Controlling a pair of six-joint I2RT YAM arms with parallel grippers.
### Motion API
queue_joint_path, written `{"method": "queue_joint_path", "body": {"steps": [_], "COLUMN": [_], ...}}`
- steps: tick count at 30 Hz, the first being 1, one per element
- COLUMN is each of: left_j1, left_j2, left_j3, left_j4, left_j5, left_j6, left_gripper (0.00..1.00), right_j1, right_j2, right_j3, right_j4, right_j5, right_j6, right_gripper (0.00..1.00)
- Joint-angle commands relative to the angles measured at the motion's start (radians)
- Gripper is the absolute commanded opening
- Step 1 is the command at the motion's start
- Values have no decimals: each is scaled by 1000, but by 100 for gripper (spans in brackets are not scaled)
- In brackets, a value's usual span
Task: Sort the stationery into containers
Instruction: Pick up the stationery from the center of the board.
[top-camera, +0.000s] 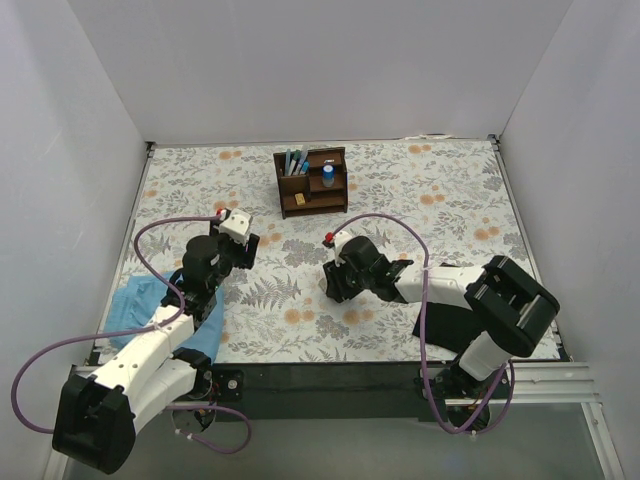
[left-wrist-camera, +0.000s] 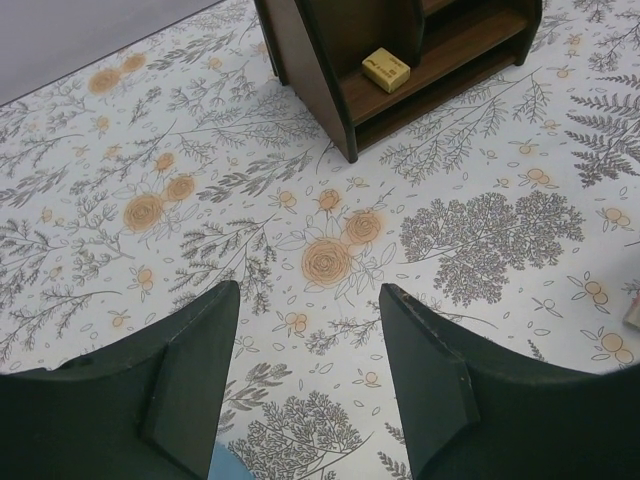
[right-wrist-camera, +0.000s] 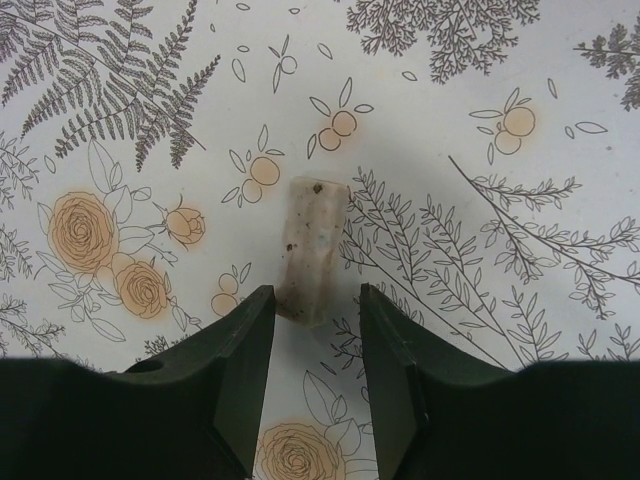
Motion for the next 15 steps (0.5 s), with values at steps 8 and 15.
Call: {"method": "queue_joint_path", "body": {"steps": [8, 15], "left_j1": [9, 9], "left_j2": [-58, -71], "left_j3": [-42, -48], "left_j4": [25, 10], "left_j5": [-25, -32], "left_j6": [26, 21], "left_gripper": [57, 57], "right_j1": [28, 35], "right_j2": [11, 20], "right_j3": [23, 20], "right_j4": [-28, 7], "right_j5": [72, 55], "right_j6": [28, 19], "right_gripper": [44, 8]}}
